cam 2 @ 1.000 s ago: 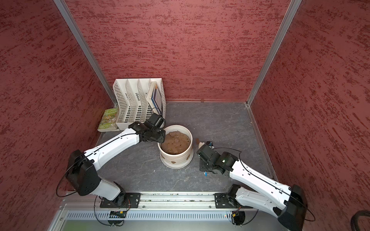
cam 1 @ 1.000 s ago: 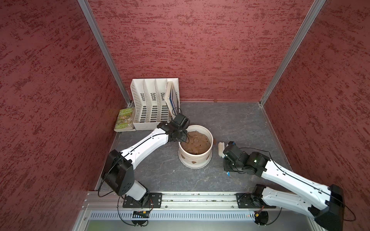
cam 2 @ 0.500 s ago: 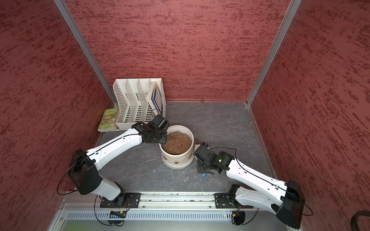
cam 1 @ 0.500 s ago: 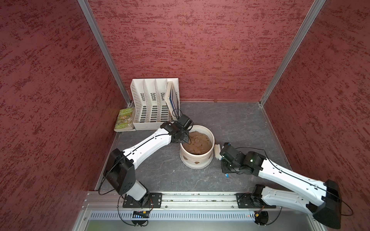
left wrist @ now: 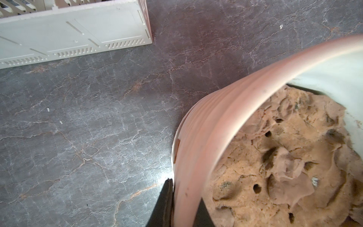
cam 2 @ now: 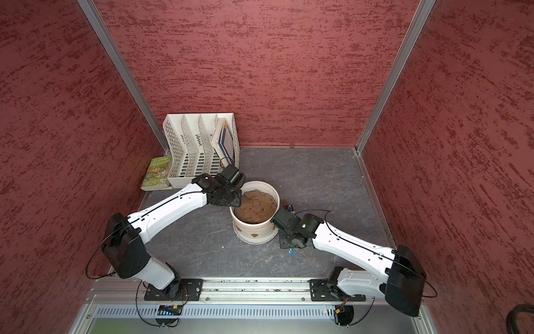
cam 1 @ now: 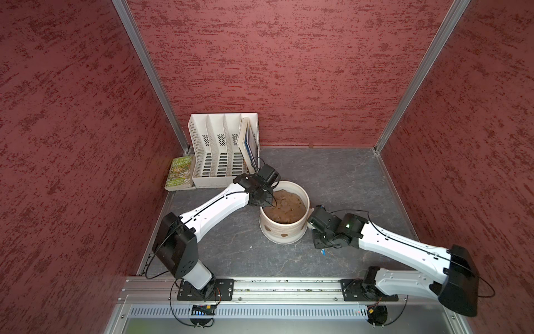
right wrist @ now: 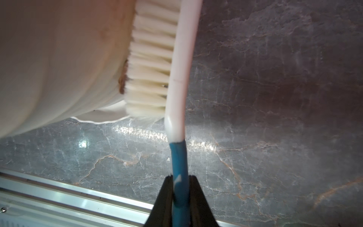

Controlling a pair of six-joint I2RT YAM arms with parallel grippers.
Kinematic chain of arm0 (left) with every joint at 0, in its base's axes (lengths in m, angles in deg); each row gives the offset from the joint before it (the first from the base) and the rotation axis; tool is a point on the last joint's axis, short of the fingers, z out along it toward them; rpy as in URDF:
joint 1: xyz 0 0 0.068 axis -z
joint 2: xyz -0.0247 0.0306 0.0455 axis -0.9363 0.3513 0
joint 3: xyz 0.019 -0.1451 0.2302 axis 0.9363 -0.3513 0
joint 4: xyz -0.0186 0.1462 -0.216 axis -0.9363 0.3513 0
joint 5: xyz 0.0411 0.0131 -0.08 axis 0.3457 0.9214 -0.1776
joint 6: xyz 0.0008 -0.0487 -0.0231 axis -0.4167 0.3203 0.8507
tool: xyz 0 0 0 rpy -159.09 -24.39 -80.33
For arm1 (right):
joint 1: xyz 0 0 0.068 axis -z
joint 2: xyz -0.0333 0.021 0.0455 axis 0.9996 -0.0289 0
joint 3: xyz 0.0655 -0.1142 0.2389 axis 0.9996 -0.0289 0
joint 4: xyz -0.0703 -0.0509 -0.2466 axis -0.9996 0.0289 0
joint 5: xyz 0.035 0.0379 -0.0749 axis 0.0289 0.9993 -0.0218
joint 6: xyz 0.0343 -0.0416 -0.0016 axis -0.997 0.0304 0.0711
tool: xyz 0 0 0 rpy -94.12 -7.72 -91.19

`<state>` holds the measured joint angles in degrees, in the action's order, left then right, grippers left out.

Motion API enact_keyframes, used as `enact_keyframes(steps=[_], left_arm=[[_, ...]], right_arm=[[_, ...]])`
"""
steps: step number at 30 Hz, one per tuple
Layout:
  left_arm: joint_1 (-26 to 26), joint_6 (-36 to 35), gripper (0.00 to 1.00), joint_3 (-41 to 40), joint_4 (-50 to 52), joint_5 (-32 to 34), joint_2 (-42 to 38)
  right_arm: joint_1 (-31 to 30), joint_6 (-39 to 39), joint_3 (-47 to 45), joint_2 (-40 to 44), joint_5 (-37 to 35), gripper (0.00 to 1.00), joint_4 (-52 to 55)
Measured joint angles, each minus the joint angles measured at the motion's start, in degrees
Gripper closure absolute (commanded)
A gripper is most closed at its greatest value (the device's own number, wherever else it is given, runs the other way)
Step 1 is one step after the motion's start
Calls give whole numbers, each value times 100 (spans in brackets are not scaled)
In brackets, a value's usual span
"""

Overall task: Scrub the dried mud off the ceramic pot
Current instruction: Brush off the soil from the pot, then rotate the pot on the tray.

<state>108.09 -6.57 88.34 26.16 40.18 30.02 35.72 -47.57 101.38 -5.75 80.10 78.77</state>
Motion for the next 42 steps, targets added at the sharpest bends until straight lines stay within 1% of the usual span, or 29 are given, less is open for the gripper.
enact_keyframes(steps=[2, 7, 10, 13, 16, 19, 22, 23, 26, 29, 31, 36, 38, 42], left_arm=[[0, -11, 100, 4, 4, 2, 2], [2, -22, 100, 4, 4, 20, 4], [-20, -17, 100, -17, -15, -2, -11], [-105, 2, 100, -168, -166, -92, -129], [-199, -42, 100, -369, -352, -205, -286], [-310, 0, 100, -601, -505, -306, -474], [-393, 234, 99, -898, -671, -352, -734], [-411, 337, 90, -1012, -737, -358, -833], [-466, 605, 76, -1377, -990, -463, -1143], [-476, 796, 67, -1467, -1307, -804, -1248], [-474, 820, 61, -1432, -1290, -925, -1211], [-494, 623, 43, -960, -1150, -1038, -874], [-496, 479, 41, -761, -1128, -1034, -750], [-597, 164, 40, -533, -1158, -1058, -566]], right_arm=[[291, 140, 87, -160, 20, 100, -57], [1283, 566, 243, -710, 162, 100, -599], [1665, 758, 256, -1099, 199, 100, -807], [1853, 876, 254, -1250, 203, 100, -835], [1904, 920, 251, -1115, 208, 100, -837], [1904, 918, 181, -754, 219, 100, -846], [1838, 857, -59, -205, 212, 100, -866], [1805, 826, -164, -13, 210, 100, -872], [1563, 693, -522, 597, 216, 100, -938], [1233, 514, -809, 1064, 223, 100, -1010], [1071, 385, -925, 1222, 223, 100, -1034], [892, 92, -1095, 1504, 201, 100, -1036], [846, 26, -1104, 1576, 170, 100, -1021], [699, -98, -1102, 1613, 98, 100, -981]])
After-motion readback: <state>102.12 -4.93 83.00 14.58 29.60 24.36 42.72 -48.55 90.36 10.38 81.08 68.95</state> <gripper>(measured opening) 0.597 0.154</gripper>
